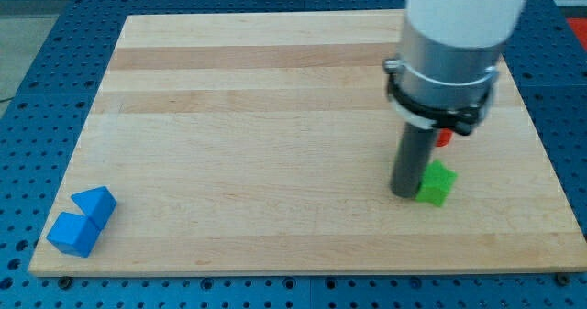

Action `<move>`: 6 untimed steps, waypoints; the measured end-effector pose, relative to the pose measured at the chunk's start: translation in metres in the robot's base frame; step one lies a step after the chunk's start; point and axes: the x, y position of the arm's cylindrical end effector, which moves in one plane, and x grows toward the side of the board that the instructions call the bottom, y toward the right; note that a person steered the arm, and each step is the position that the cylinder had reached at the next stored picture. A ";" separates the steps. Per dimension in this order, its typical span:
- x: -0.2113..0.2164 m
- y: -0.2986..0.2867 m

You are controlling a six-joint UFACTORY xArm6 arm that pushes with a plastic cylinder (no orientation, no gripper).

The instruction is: Slide green circle right a bit

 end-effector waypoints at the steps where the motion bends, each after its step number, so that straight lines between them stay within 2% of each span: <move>1: 0.000 0.020; 3: -0.012 -0.070; 4: -0.038 -0.074; 6: -0.047 0.007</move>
